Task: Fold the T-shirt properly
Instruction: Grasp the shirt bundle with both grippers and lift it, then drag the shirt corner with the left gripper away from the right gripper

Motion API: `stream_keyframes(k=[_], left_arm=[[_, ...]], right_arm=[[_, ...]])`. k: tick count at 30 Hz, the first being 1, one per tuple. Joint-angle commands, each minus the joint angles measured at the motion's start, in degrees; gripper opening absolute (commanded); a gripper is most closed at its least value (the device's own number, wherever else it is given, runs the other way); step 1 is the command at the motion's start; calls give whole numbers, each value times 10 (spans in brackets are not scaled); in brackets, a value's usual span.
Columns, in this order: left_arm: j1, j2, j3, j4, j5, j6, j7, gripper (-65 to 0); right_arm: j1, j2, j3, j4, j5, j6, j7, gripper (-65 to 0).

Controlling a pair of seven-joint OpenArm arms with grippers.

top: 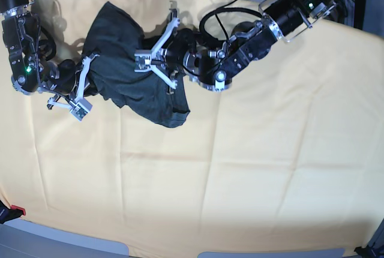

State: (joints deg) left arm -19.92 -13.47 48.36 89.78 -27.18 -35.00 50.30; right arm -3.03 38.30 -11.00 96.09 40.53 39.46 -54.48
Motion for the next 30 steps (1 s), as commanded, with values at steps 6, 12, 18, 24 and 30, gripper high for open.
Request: stream_keyframes(k=[6,12,18,24,30], left_arm=[[-57,-1,-3,-50,28,7,-11,-650],[-122,10,-3,-120,31,5,-63,-650],[-177,43,-3,-201,39,-33,-137,-650],[-207,94,-3,-265,55,-50,-153,-650],[-209,96,-3,-260,-83,-50,49,-650]], right_arm=[[-31,9,2,10,31,5,-9,-650],[-58,9,2,10,51,5,-14,-650],[-79,7,4,11,77,5,-22,-650],[-84,4,27,23,77,2,-30,-650],[-109,4,98,88,75,-3,-30,-650]])
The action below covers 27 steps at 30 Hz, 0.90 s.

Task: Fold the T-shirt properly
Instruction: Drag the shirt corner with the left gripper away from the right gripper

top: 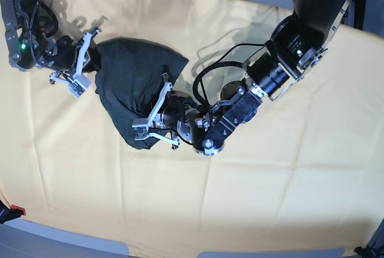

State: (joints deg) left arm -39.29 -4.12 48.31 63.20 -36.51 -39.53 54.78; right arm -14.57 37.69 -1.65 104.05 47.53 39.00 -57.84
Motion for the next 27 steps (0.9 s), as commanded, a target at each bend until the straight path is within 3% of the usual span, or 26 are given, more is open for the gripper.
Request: stream_keyframes(k=[1,6,11,13,27], left_arm=[[-15,3,-3,5,-21,-5,58,-650],[-15,-29,-3,6,-212,-5,251,-650],[-15,-65,-3,8,-426,-5,252,-650],[-16,-81,-3,16,-453,-5,252,-650],[-83,-189,-19,82,-485,-5,252,-650]], right_arm=[[2,10,21,16,6,1,7,-650],[0,0,87,21,28,-5,14,-650],[0,-15,126,21,33,-4,17,-650],[0,-17,136,21,33,-4,17,-650],[3,-18,180,21,33,-5,45,-650]])
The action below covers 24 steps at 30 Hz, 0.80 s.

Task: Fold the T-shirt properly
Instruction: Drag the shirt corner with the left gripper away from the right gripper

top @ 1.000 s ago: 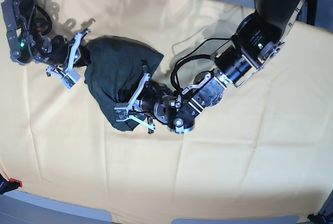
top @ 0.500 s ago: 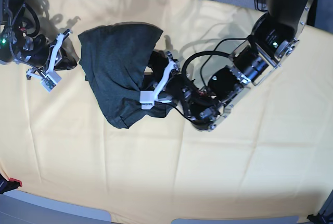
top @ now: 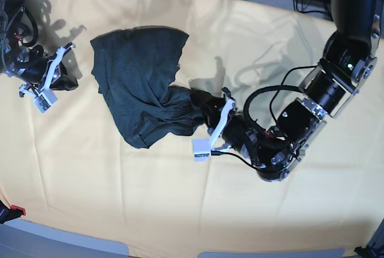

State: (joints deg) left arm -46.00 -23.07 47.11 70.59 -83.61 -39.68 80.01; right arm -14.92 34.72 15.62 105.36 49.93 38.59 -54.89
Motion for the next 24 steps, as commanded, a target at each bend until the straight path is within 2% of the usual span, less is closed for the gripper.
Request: stream_keyframes(k=[1,8,10,13,20,24], left_arm=[[-13,0,-12,13,-14,-3,0,-650],[15,13,-32,40,-10,-3,0,-650],[15,13,-32,40,34,-3,0,-650],[15,13,-32,40,133,-3,-3,-650],[42,17,-32,40,292,-3,-157,-650],[72,35,-32,39,373,-3,-208,-650]], right_arm=[[6,12,14,8,9,-1,18,-650],[6,12,43,8,9,0,28,-650],[6,12,44,8,9,0,28,-650],[6,12,44,8,9,0,28,-650],[6,12,44,8,8,0,28,-650],[6,12,44,8,9,0,28,-650]])
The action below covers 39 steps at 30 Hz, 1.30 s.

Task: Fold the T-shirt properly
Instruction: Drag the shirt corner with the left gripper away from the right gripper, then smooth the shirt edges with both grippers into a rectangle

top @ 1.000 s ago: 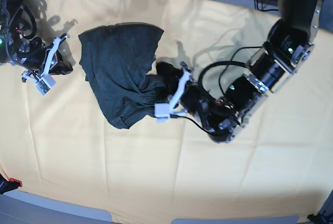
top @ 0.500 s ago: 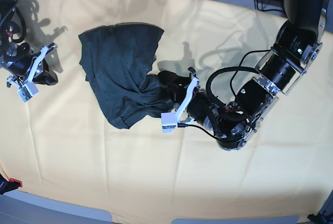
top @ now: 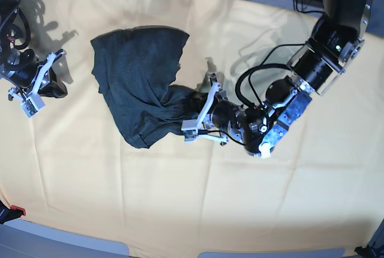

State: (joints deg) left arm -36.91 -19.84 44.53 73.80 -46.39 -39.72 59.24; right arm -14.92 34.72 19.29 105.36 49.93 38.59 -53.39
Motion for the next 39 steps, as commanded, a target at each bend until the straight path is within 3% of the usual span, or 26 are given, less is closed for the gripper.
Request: stream_keyframes(k=[1,5,8,14,19,21,24,32,37,39], left_arm=[[-12,9,-6,7,22,-3,-12,-650],[-6,20,-6,0,110,-3,-86,-650],[-7,22,-6,-7,187,-3,-172,-650],[-11,33,-6,-89,348,47,-374,-650],[-21,54,-6,-185,413,68,-449,-650],[-32,53,-6,-192,414,68,-435,-650],[-55,50,-11,-180,387,64,-360,-650],[-102,35,-62,-78,137,3,-78,-650],[-117,35,-136,-45,34,3,-11,-650],[-115,35,-168,-44,-41,3,14,-650]], right_arm=[[6,12,7,8,9,0,13,-650],[6,12,7,8,9,0,13,-650],[5,12,7,8,7,0,13,-650],[5,12,7,8,7,0,13,-650],[5,12,7,8,6,0,13,-650],[6,12,7,8,4,0,13,-650],[9,12,7,8,-14,-3,25,-650],[15,11,7,8,-23,-2,43,-650],[53,11,7,8,-16,-2,55,-650],[63,11,7,7,9,10,64,-650]])
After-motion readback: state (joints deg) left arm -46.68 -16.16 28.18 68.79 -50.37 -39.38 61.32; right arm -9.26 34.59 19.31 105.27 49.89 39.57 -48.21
